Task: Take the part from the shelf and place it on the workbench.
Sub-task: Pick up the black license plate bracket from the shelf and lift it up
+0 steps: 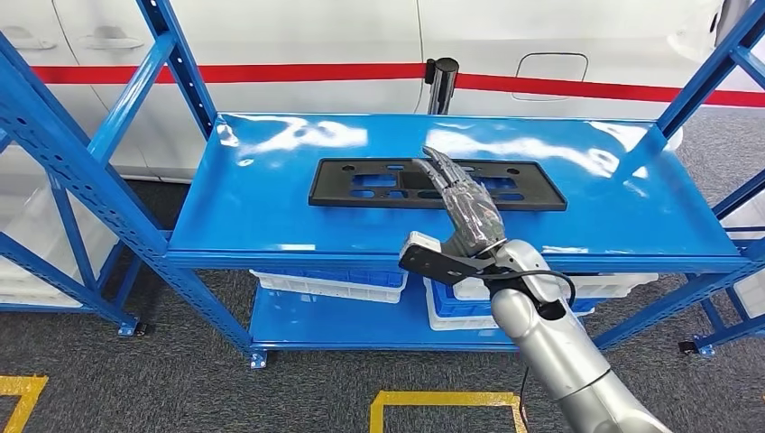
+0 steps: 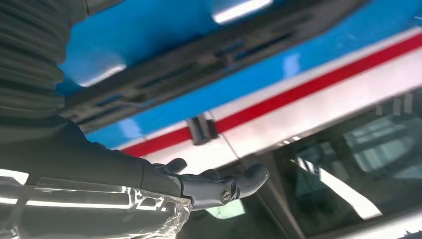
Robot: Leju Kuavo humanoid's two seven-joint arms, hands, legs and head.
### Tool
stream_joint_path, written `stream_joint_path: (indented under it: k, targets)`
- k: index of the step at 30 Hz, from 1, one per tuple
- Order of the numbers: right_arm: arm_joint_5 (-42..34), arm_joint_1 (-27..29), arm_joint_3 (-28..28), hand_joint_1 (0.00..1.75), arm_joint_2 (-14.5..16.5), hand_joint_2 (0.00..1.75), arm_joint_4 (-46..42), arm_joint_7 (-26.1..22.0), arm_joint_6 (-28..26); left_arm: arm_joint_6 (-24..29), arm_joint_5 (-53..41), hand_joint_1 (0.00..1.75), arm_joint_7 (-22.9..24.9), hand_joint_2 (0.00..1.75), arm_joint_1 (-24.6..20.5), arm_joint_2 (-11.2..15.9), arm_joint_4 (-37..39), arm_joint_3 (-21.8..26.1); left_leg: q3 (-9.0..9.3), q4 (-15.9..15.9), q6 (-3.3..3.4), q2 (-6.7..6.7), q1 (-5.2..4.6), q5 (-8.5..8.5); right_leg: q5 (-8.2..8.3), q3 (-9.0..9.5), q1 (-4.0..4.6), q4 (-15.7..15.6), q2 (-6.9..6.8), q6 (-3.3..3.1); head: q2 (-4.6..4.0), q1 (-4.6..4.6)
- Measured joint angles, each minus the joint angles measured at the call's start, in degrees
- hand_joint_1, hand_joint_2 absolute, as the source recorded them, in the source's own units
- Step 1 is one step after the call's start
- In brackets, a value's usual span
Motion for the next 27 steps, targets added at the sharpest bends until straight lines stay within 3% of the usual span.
stream_joint_path:
  k: [12,17,27]
  targets:
    - [4.5,3.5,-0.3,0.0,-1.4,1.75,2.0,3.3,-1.6,-1.0,-0.9,0.0,-0.6,0.0,-0.2,0.0,0.0,0.0,-0.04,0.0,-0.01,0.02,0.0,-0.01,0.02,0.28,0.0,0.0,0.01,0.07,-0.01,-0.02]
    - [5.6,4.2,-4.1,0.0,-2.3,1.75,3.3,4.9,-3.6,-1.3,-1.8,0.0,0.3,0.0,-0.2,-0.1,0.0,0.0,-0.04,0.0,-0.02,0.01,-0.02,-0.08,-0.01,0.12,-0.02,0.0,0.01,0.06,-0.01,-0.01]
    - [6.5,5.3,-13.1,0.0,-3.2,1.75,6.8,3.8,-7.0,-1.9,-3.2,0.0,0.9,0.0,-0.2,-0.1,0.0,0.0,-0.03,0.0,0.0,0.01,-0.06,-0.07,0.03,0.45,-0.05,0.0,0.01,0.1,-0.01,-0.02]
